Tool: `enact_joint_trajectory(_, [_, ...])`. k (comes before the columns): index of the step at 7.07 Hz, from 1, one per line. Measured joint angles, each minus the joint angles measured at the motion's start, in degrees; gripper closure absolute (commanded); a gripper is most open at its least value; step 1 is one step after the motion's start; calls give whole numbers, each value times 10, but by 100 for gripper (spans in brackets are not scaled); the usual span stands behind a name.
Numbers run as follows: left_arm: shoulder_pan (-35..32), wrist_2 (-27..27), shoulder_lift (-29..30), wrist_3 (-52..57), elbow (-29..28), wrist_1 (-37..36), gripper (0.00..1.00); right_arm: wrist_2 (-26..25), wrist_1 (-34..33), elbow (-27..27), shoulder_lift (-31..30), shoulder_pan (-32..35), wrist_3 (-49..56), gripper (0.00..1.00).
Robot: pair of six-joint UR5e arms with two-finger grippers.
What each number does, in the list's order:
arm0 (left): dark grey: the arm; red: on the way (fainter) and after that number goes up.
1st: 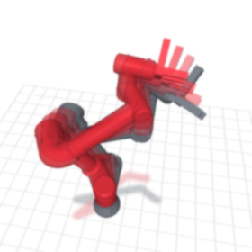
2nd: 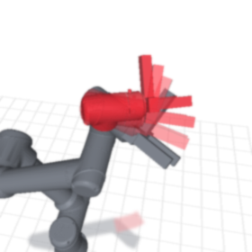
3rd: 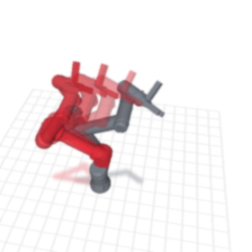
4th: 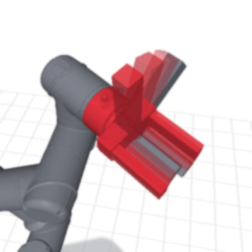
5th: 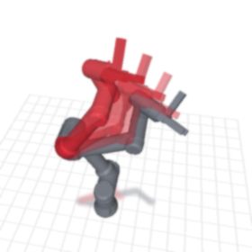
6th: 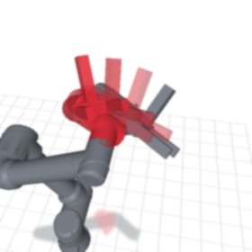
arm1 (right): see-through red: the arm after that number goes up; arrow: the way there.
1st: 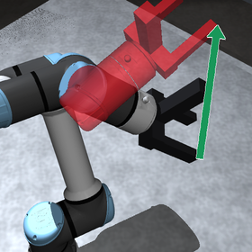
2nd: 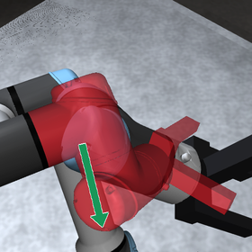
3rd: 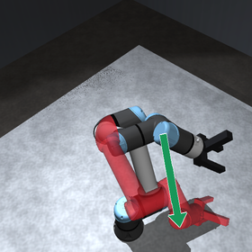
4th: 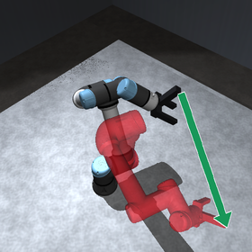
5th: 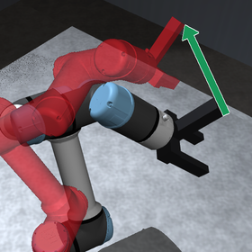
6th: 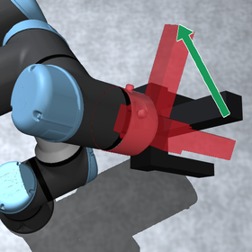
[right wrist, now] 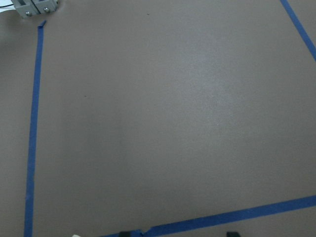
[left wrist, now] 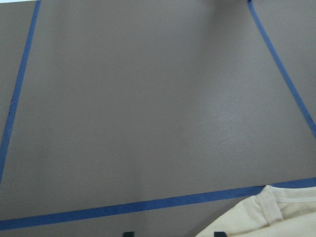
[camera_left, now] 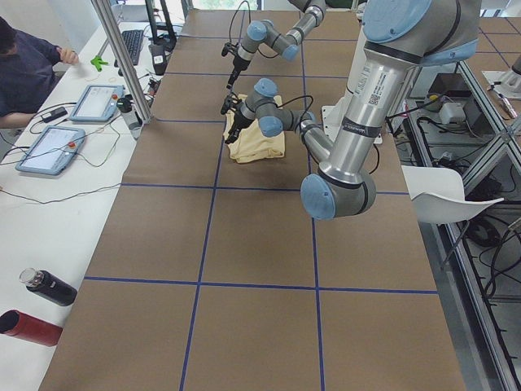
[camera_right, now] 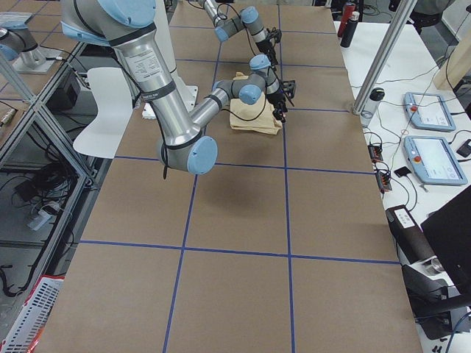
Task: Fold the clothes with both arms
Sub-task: 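Release the hem and raise both grippers away from the shirt, then lower the left gripper to the side edge of the folded shirt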
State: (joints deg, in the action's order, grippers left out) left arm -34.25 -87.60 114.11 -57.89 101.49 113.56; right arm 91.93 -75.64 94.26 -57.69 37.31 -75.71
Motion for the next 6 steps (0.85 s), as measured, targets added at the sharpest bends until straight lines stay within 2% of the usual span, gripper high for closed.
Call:
enact_joint_trajectory(2, [0,-34,-63,11,70,4,0,22,0,46,-35,13,28,0])
enact_joint_trajectory(4, [38,-38,-94,-66,85,8,1,24,0,62,-51,15,37,0])
enact_joint_trajectory(5, [66,-36,-98,-111,84,9,10,24,1,64,-53,15,38,0])
enact_joint_trajectory(6, [90,-29,-99,-145,81,10,27,24,1,64,-53,15,39,0])
